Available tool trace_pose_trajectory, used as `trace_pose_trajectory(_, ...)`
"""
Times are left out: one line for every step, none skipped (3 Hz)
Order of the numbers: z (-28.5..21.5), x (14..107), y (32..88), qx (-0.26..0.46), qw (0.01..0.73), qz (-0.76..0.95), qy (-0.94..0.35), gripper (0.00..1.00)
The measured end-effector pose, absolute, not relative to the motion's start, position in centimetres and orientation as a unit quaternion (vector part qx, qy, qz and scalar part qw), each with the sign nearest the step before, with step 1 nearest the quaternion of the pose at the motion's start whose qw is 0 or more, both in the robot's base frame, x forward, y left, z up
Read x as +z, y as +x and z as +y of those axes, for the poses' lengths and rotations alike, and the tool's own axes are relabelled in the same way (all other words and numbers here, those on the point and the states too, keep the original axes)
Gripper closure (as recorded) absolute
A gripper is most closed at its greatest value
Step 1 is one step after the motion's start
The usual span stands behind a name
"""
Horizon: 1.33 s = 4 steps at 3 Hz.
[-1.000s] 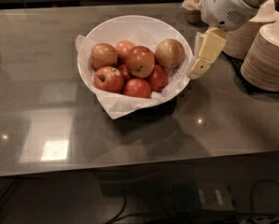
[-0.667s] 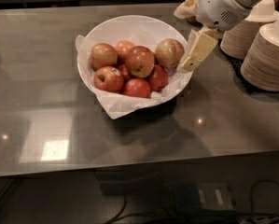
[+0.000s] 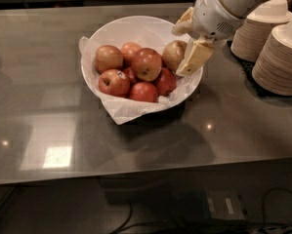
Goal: Pick apple from white bowl
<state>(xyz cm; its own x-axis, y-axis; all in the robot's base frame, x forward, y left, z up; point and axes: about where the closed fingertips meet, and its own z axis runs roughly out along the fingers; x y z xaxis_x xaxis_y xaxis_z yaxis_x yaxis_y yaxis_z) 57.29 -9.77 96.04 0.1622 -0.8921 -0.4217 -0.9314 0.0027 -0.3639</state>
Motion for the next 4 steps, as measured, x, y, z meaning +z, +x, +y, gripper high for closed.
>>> trace_pose_trajectory(-10.0,95.2,58.2,0.023,0.284,0.644,-0.71,0.23)
trace_pose_trajectory(-10.4,95.0,59.2,0.012,0.288,0.643,-0.709,0.23)
trace_pose_trajectory(-10.5,94.8,59.9,0.01,0.29,0.642,-0.71,0.24)
trace_pose_trajectory(-10.0,94.0,60.6,0.024,0.293,0.641,-0.709,0.26)
